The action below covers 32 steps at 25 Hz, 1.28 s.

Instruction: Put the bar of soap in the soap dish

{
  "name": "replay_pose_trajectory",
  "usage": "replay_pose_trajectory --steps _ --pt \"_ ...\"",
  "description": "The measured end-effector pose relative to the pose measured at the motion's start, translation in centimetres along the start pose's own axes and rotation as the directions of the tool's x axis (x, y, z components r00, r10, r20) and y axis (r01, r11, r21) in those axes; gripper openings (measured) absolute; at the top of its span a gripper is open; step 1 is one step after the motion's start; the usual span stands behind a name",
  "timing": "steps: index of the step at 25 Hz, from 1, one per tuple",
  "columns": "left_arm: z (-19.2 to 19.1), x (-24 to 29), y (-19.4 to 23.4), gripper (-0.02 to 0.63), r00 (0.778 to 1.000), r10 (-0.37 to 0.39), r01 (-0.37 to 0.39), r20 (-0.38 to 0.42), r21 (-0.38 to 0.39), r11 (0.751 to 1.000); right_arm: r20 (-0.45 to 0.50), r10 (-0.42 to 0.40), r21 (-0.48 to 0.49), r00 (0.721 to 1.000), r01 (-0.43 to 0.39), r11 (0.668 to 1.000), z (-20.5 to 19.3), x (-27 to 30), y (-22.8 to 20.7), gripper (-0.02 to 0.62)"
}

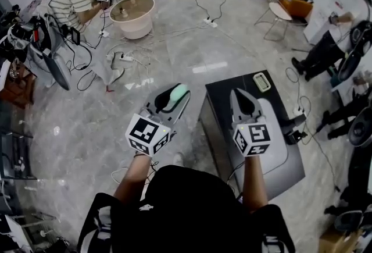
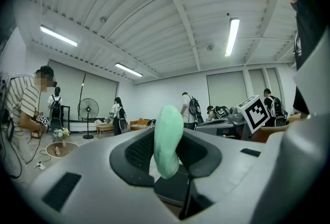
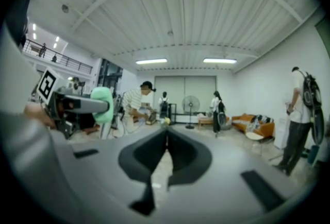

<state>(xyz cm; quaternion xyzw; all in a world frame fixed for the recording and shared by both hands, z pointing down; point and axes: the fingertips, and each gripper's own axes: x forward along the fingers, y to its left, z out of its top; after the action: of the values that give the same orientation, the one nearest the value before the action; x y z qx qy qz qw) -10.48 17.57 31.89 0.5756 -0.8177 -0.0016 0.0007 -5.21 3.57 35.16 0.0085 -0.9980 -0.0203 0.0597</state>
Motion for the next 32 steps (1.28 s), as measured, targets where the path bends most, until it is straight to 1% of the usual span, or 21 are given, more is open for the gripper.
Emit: replay_pose_trajectory --steps 6,8,11,16,21,26,28,32 --pt "-1.0 1.2 4.2 0.137 1.0 -0.012 0.012 -0.012 -0.017 1.0 -0.015 -0.007 -0.006 1.0 0.007 1.0 0.0 4.1 0.5 0.035" --pt "-1.3 1.6 5.1 0.137 1.0 -0.028 0.028 -0.008 -0.026 0.999 -0.027 -0.014 -0.013 1.0 0.014 1.0 -0.3 5.1 0.6 0.035" --pt "-1.9 1.9 6.4 0.136 0.998 -0.054 0.053 -0.015 -0.04 0.998 -0.033 -0.017 0.018 0.999 0.018 1.0 -0.7 6.4 0.8 0.035" --pt "-2.4 2.8 8.6 0.135 0.998 -0.056 0.054 -0.03 -0.05 0.997 -0.037 -0.022 0.017 0.999 0.022 1.0 -0.8 8.2 1.2 0.035" --pt "-3.0 3.8 8.7 0.135 0.995 -0.095 0.093 -0.042 -0.066 0.993 -0.057 -0.043 0.02 0.997 0.044 0.999 -1.4 8.7 0.5 0.035" --pt "-3.3 5.9 8.3 0.135 0.994 -0.103 0.1 -0.047 -0.062 0.993 -0.06 -0.065 0.04 0.996 0.067 0.997 -1.7 8.8 -1.6 0.035" --pt "-3.4 7.0 8.1 0.135 0.993 -0.111 0.108 -0.044 -0.066 0.992 -0.052 -0.073 0.033 0.996 0.075 0.997 -1.7 9.0 -2.5 0.035" --pt "-3.8 9.6 8.2 0.135 0.991 -0.118 0.114 -0.062 -0.067 0.991 -0.041 -0.081 0.026 0.996 0.083 0.996 -1.3 9.8 -4.2 0.035"
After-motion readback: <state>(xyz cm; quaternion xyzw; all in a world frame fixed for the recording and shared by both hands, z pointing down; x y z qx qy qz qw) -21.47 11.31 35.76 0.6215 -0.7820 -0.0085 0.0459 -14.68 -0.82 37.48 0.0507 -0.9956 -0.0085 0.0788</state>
